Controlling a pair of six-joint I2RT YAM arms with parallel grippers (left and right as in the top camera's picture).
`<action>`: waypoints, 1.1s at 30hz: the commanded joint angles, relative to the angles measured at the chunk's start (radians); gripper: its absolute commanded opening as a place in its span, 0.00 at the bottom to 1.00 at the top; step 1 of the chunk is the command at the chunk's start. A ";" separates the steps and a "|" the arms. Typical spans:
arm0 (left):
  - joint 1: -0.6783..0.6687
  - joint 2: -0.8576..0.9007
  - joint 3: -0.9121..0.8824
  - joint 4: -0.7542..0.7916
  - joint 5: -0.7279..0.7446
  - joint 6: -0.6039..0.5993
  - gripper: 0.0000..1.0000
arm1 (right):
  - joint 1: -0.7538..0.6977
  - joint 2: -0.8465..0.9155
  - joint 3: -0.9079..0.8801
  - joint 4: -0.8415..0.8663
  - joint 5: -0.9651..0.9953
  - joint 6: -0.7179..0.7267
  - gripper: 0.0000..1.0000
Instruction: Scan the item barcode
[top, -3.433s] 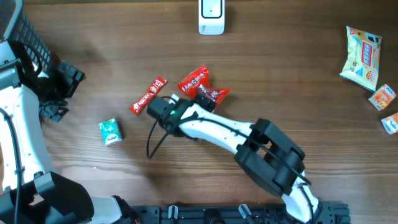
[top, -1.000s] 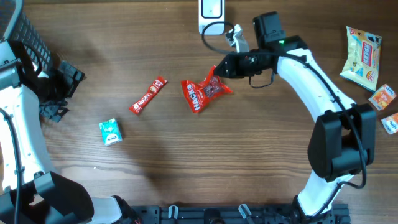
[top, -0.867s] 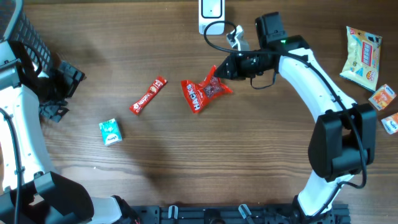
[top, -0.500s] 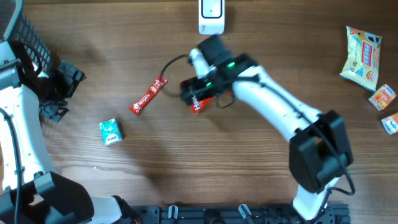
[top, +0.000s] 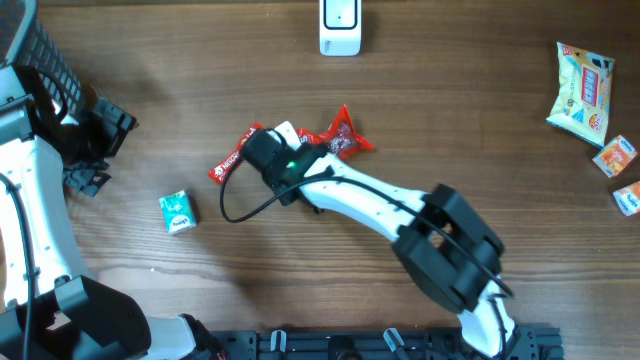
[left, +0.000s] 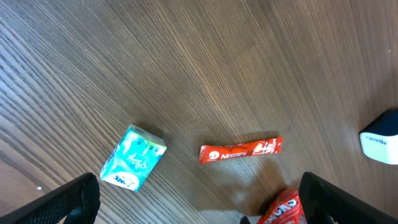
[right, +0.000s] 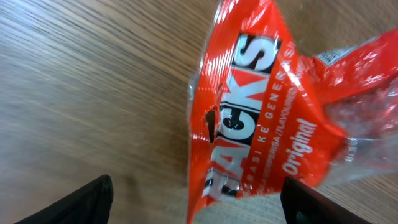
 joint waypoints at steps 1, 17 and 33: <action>0.003 0.003 0.005 0.000 -0.014 0.004 1.00 | 0.006 0.040 0.013 0.006 0.156 0.031 0.81; 0.003 0.003 0.005 0.000 -0.014 0.004 1.00 | 0.006 0.109 0.012 0.071 0.289 -0.019 0.34; 0.003 0.003 0.005 0.000 -0.013 0.004 1.00 | -0.006 0.028 0.122 0.030 0.146 -0.018 0.04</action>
